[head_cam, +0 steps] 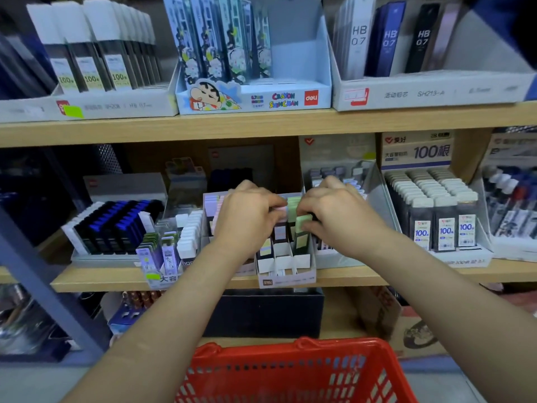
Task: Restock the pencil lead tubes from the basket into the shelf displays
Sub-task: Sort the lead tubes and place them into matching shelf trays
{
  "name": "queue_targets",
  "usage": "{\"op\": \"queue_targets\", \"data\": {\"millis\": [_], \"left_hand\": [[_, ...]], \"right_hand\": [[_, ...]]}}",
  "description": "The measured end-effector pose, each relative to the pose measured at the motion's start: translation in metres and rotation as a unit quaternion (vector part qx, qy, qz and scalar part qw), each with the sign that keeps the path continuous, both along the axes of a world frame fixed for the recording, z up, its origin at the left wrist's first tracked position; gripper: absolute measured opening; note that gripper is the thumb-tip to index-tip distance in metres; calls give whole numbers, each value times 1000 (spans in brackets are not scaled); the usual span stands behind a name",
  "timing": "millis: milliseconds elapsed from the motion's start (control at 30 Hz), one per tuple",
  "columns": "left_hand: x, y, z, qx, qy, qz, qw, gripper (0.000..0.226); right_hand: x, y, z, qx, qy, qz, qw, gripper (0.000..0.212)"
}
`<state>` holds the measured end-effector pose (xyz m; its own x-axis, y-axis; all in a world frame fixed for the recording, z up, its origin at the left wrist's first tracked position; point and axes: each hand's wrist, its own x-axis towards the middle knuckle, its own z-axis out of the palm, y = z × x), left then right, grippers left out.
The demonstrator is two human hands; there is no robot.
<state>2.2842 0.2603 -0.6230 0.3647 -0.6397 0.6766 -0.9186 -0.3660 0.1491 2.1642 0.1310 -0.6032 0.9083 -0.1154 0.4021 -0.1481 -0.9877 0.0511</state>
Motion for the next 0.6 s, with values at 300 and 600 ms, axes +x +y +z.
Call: {"op": "queue_targets", "data": {"millis": [300,600], "left_hand": [[-2,-8,10,99,-26,89,991,24],[7,0,14,129,16,45,990,26]], "right_hand": [[13,1,-13,-44,-112,-59,991,17],[19,0,-14,-90,-117,-92,985,15]]}}
